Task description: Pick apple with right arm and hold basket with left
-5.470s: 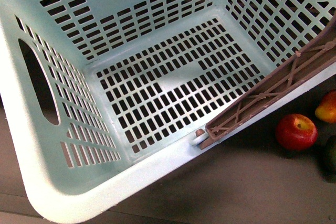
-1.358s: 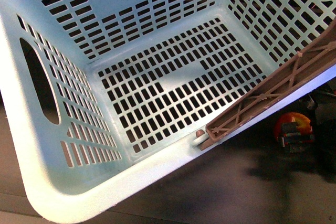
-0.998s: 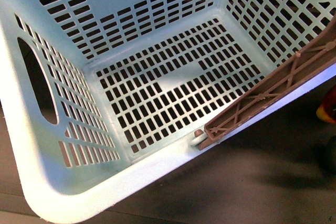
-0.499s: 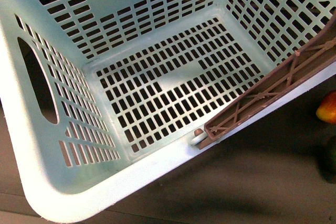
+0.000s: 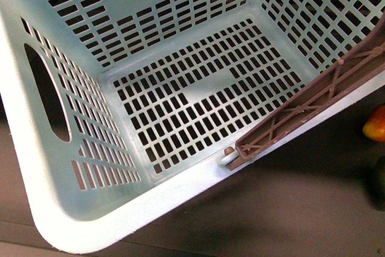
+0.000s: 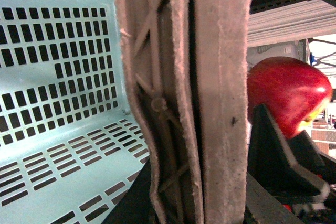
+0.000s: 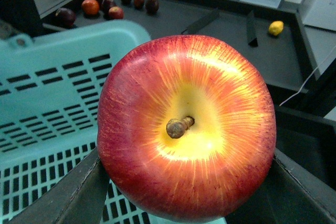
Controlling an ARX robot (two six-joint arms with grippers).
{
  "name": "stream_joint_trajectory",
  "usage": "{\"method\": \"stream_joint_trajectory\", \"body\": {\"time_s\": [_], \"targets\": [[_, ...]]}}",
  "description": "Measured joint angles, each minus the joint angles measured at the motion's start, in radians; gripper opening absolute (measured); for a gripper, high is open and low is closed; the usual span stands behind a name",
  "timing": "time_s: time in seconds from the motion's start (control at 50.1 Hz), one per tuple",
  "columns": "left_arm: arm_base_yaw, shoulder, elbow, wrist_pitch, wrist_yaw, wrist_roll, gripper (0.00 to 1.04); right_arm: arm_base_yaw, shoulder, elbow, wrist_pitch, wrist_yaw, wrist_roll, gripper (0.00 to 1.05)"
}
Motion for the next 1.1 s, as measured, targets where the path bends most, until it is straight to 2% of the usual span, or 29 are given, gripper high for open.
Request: {"method": "stream_joint_trajectory", "body": {"time_s": [0.22,0.399,0.439,0.539,0.619,0.739,0.898,0.918,0.958,0.978,1.018,1.098], "targets": [[0.000,0.000,0.000,0.000,-0.001,0.000,0.18,0.073,0.047,-0.027,0.014,0.012,0.024,0.72],[0.000,0.000,0.000,0.000,0.002,0.000,0.18,0.096,0.060,-0.028,0.013,0.011,0.048,0.72],[0.000,0.000,0.000,0.000,0.001,0.000,0.18,0.098,0.061,-0.028,0.012,0.012,0.050,0.74],[0.000,0.000,0.000,0.000,-0.001,0.000,0.18,0.097,0.061,-0.028,0.009,0.022,0.057,0.89],[0.000,0.000,0.000,0.000,0.000,0.000,0.18,0.084,0.054,-0.029,0.016,0.040,0.068,0.97],[0.000,0.000,0.000,0.000,0.001,0.000,0.18,0.037,0.016,-0.030,0.013,0.053,0.104,0.96],[0.000,0.000,-0.011,-0.001,-0.005,0.005,0.18,-0.074,-0.108,-0.038,-0.007,0.119,0.120,0.96],[0.000,0.000,-0.011,-0.001,-0.003,0.006,0.18,-0.094,-0.129,-0.048,0.000,0.116,0.119,0.95],[0.000,0.000,-0.011,-0.001,-0.002,0.005,0.18,-0.131,-0.159,-0.084,0.064,0.045,0.113,0.89],[0.000,0.000,-0.011,-0.001,-0.002,0.004,0.18,-0.160,-0.183,-0.121,0.112,-0.011,0.109,0.84],[0.000,0.000,-0.011,-0.001,-0.001,0.004,0.18,-0.192,-0.221,-0.183,0.161,-0.060,0.106,0.75],[0.000,0.000,-0.011,0.000,-0.001,0.005,0.18,-0.223,-0.277,-0.286,0.194,-0.098,0.103,0.58]]}}
